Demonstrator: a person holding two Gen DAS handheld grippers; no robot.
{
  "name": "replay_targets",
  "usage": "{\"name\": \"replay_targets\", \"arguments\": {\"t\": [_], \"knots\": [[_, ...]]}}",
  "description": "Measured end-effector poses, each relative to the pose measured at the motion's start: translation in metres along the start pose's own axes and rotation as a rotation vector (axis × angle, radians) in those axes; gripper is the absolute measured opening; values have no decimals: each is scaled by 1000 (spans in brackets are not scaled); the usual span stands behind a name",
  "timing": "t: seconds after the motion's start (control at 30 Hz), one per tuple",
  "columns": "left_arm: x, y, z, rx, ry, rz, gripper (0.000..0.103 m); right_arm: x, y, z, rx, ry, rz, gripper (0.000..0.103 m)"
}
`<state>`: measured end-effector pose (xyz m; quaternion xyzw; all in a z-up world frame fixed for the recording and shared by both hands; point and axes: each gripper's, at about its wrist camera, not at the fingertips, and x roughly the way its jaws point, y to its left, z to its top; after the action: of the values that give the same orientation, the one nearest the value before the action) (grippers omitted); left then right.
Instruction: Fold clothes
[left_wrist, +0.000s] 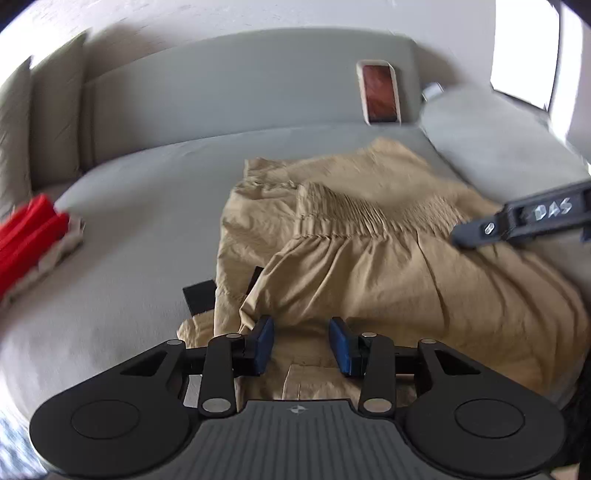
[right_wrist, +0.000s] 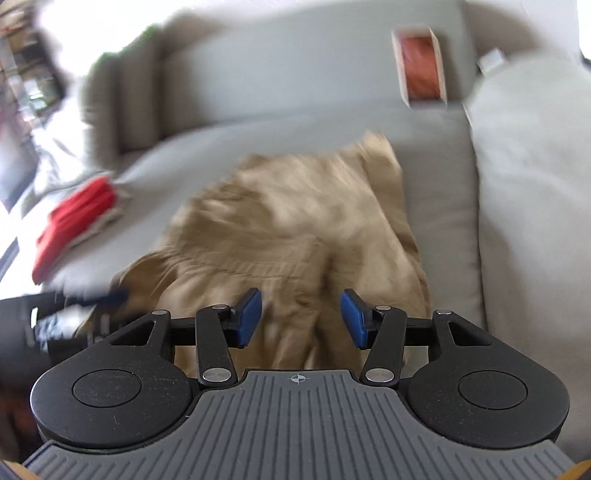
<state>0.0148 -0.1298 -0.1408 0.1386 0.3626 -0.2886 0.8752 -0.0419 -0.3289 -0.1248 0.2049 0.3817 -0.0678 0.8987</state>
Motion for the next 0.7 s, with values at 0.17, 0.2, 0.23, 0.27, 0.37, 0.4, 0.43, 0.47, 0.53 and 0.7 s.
{"name": "replay_targets", "arguments": {"t": [0.17, 0.2, 0.23, 0.27, 0.37, 0.4, 0.43, 0.47, 0.53, 0.7], "knots": [[-15, 4, -3, -113, 34, 22, 35, 9, 27, 0, -169, -106, -2, 17], [-17, 4, -3, -125, 40, 26, 35, 13, 31, 0, -207, -109, -19, 17], [-17, 3, -3, -127, 45, 29, 35, 20, 32, 0, -230, -93, -37, 16], [-17, 2, -3, -129, 50, 33, 35, 27, 34, 0, -253, -77, -55, 16], [-26, 3, -5, -144, 44, 24, 35, 46, 36, 0, -307, -28, -102, 22], [-30, 4, -6, -150, 41, 20, 35, 45, 33, 1, -295, -23, -106, 27], [-34, 5, -6, -155, 37, 15, 35, 40, 31, 3, -267, -16, -107, 33], [-39, 6, -6, -163, 23, 3, 36, 32, 29, 5, -227, -5, -100, 37], [-53, 7, -3, -156, -31, -4, 40, 7, 25, 4, -156, -24, -87, 50], [-93, 13, 1, -233, -83, -3, 40, -56, 23, -18, -63, -148, -65, 55]]}}
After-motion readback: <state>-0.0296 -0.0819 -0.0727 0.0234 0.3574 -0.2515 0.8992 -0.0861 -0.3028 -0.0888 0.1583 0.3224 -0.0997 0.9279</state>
